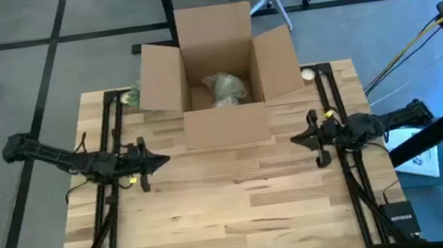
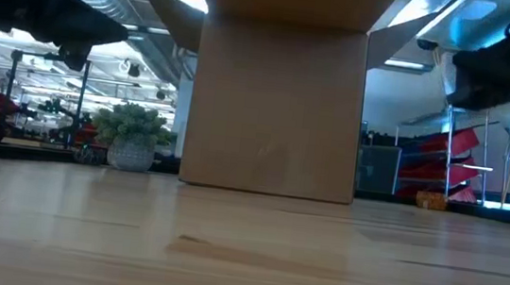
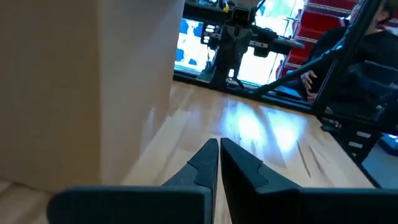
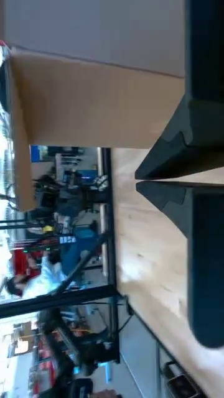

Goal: Wrap mug
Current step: Return to Home Position

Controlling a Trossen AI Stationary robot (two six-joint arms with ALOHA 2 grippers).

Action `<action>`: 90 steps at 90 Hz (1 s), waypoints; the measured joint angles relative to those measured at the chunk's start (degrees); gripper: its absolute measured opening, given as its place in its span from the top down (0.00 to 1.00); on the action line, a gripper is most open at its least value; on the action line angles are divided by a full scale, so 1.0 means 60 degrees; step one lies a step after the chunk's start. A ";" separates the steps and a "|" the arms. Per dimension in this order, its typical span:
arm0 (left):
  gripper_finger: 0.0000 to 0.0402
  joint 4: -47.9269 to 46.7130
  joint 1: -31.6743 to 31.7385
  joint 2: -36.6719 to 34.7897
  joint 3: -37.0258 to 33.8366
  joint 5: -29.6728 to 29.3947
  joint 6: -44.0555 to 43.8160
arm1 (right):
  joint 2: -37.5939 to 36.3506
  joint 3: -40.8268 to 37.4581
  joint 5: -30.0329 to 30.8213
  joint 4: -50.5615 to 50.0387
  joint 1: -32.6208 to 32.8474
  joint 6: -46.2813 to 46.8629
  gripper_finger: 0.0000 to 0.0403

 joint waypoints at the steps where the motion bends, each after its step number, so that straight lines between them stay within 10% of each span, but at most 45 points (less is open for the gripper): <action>1: 1.00 0.0009 0.0000 0.0000 -0.0012 -0.0002 -0.0007 | 0.0004 0.0000 -0.0021 0.0003 0.0000 -0.0016 1.00; 28: 1.00 0.0060 0.0000 0.0000 -0.0131 0.0089 -0.0003 | -0.0019 -0.0004 -0.1978 -0.0322 -0.0556 -0.0760 1.00; 90: 1.00 0.0566 0.0490 -0.0612 -0.0128 0.0821 0.1683 | 0.0042 -0.0004 -0.1891 -0.0325 -0.1566 -0.1080 1.00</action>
